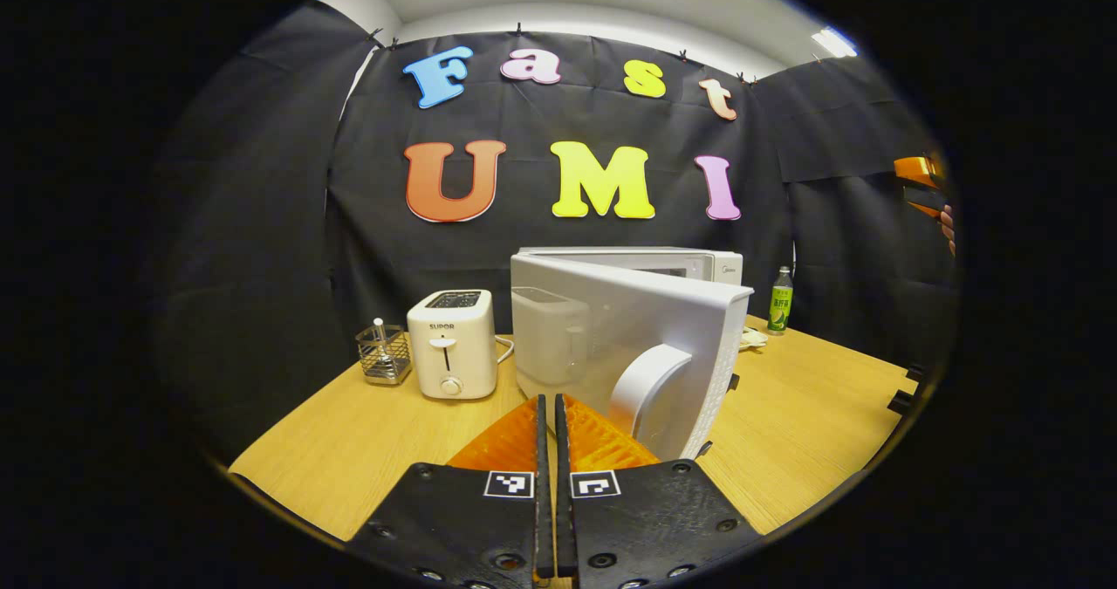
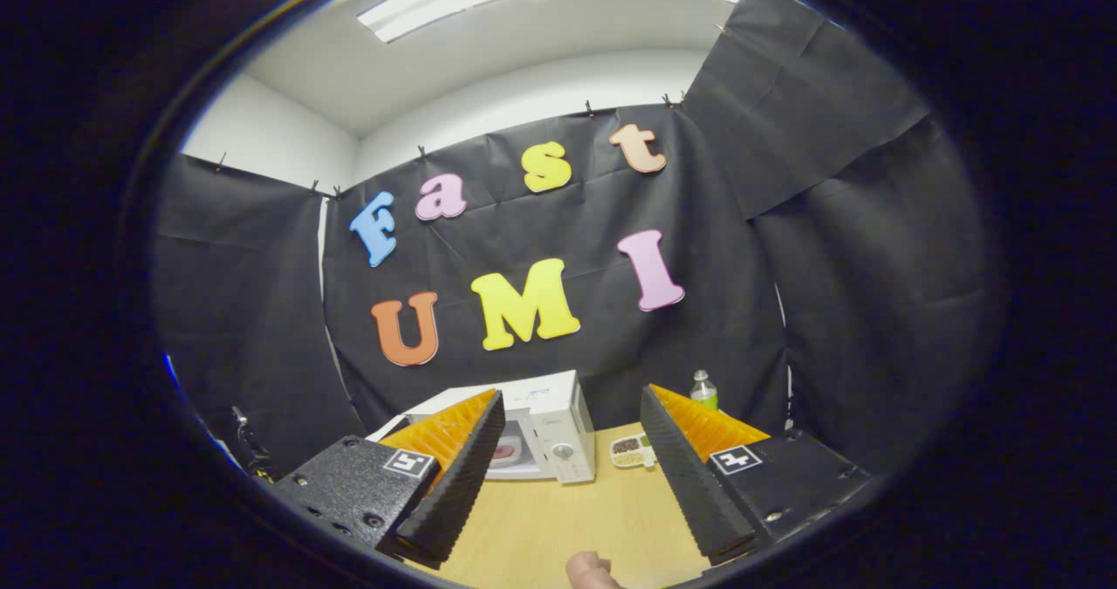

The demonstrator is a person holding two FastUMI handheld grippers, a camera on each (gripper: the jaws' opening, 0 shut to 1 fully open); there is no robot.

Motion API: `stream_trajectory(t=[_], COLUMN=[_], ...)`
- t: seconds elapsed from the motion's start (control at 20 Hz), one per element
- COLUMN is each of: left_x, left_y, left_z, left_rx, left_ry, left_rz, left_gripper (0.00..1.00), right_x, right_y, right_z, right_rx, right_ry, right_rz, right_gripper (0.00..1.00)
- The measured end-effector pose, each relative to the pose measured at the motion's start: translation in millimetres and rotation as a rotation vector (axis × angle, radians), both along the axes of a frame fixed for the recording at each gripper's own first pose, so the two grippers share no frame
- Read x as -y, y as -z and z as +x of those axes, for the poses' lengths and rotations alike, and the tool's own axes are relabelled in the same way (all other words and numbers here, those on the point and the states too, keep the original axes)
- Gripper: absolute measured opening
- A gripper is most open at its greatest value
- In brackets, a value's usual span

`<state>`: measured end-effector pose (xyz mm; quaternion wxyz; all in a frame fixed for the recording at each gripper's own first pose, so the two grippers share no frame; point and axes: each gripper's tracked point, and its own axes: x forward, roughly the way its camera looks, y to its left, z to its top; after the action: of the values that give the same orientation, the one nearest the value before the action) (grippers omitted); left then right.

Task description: Open the microwave oven with the left hand, put the food in, and close the microwave oven.

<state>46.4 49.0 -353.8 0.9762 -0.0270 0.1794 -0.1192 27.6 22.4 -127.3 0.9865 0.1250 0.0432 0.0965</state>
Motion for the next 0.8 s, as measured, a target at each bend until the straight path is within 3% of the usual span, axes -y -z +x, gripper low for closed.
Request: stream_trajectory(t=[0.35,0.6,0.8], left_x=[49,93,119], left_y=[1,10,29], left_z=[5,28,53], left_rx=[0.055,0.027,-0.004], left_ry=[0.178,0.296,0.322], left_rz=[-0.133,-0.199,-0.226], left_gripper=[0.00,0.00,0.00], right_x=[7,15,26], right_y=[-2,-12,-15], right_z=[-20,-37,-45], right_rx=[-0.020,0.014,0.035], right_ry=[-0.047,-0.067,-0.061], right_rz=[0.003,0.028,0.018], right_gripper=[0.99,0.99,0.99])
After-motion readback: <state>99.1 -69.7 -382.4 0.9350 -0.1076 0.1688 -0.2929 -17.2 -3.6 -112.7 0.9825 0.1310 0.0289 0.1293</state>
